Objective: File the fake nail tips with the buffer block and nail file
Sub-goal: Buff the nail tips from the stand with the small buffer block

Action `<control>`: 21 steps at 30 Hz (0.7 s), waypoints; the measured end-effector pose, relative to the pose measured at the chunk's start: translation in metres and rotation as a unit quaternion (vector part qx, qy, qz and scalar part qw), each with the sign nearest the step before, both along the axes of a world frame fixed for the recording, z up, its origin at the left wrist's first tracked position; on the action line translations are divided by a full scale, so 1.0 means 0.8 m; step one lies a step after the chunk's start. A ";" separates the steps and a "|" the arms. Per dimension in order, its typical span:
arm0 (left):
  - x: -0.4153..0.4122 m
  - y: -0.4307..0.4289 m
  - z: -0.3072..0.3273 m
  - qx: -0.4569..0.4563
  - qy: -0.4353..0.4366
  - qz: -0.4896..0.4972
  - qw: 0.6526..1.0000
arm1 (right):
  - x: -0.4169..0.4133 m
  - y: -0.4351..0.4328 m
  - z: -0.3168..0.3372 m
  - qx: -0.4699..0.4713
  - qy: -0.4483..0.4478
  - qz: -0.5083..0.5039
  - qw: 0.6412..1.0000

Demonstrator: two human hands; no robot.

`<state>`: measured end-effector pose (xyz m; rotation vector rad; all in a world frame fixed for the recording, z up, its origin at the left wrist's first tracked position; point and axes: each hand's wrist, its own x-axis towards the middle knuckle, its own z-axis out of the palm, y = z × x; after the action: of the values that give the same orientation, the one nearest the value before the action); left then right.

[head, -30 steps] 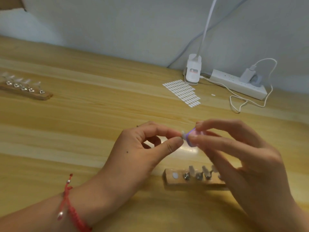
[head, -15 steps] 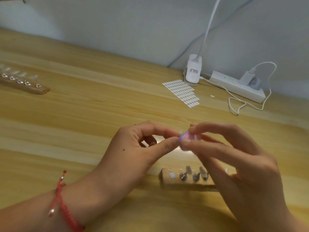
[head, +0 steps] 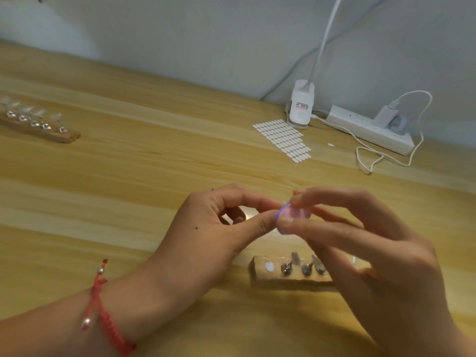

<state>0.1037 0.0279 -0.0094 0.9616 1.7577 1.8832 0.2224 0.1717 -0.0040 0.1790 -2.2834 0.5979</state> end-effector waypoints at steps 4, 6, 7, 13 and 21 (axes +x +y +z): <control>0.000 0.000 -0.001 -0.004 0.003 -0.001 1.000 | -0.002 0.001 0.000 -0.016 0.002 -0.012 1.000; 0.000 0.000 -0.002 0.003 -0.001 -0.006 1.000 | -0.002 -0.003 -0.003 -0.014 0.005 0.006 1.000; -0.001 0.001 -0.002 0.002 0.001 -0.005 1.000 | -0.002 -0.003 -0.003 -0.012 0.004 0.006 1.000; 0.000 0.001 -0.003 0.000 0.004 -0.004 1.000 | -0.001 -0.005 -0.002 -0.009 0.001 0.004 1.000; -0.001 0.001 -0.003 -0.002 0.006 0.004 1.000 | 0.002 -0.006 -0.001 -0.009 0.000 0.014 1.000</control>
<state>0.1030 0.0290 -0.0117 0.9663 1.7744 1.8820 0.2240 0.1668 -0.0051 0.2026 -2.2778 0.6338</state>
